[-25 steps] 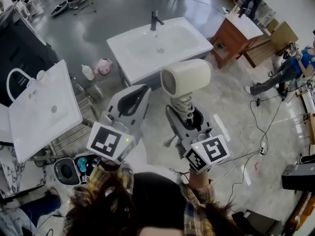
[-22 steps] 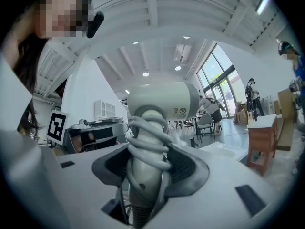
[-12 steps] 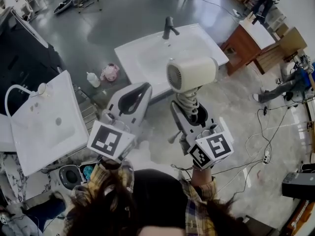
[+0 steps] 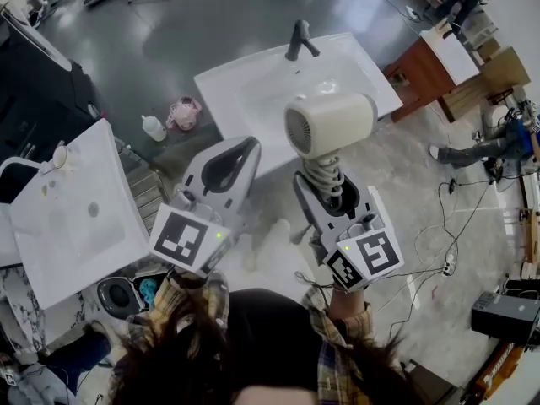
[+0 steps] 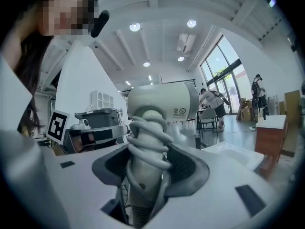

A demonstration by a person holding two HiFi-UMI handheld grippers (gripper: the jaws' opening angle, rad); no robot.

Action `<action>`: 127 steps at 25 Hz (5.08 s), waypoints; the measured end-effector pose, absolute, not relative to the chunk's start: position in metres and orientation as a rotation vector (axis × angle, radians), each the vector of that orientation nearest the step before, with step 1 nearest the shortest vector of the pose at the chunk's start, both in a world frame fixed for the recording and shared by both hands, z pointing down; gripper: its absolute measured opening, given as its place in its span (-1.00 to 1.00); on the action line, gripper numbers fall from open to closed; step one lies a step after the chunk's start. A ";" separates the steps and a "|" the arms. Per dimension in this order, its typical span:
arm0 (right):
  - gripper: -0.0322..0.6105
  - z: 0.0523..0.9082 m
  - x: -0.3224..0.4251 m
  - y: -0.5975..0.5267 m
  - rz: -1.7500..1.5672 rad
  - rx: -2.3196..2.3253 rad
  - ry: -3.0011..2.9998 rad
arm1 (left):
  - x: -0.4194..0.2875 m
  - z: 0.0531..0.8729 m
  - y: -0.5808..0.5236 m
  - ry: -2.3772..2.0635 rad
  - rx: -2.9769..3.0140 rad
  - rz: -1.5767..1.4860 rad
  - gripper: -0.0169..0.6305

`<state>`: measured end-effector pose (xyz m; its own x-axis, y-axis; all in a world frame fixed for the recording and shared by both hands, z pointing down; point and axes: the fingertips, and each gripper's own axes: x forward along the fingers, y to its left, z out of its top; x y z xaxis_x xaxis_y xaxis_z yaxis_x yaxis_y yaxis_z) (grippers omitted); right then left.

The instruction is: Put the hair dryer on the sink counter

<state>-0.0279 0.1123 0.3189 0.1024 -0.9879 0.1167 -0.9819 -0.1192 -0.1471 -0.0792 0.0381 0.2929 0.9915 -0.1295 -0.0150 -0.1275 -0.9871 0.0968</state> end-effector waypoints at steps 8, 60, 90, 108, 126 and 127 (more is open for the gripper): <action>-0.20 0.325 0.021 0.062 -0.324 -2.225 2.153 | -0.048 0.307 -0.010 -0.360 3.005 0.000 -0.89; -0.20 0.318 0.116 -0.146 -0.491 -1.442 2.771 | 0.037 0.285 -0.157 -1.227 2.790 0.034 -0.89; -0.20 0.393 0.076 -0.222 -0.575 -1.275 3.169 | 0.008 0.339 -0.210 -1.326 2.616 0.097 -0.89; -0.20 0.489 0.071 -0.248 -0.774 -1.171 3.385 | 0.023 0.390 -0.231 -1.279 2.534 0.202 -0.89; -0.20 0.568 0.068 -0.248 -0.536 -0.946 3.792 | 0.034 0.429 -0.236 -1.219 2.531 0.288 -0.89; -0.20 0.574 0.068 -0.247 -0.517 -0.928 3.816 | 0.033 0.431 -0.236 -1.219 2.526 0.292 -0.89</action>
<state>0.0684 -0.2472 0.5736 -0.5901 -0.2845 0.7556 -0.4751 0.8790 -0.0401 0.0333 -0.2364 0.4309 0.6149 -0.7219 0.3175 -0.7874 -0.5846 0.1958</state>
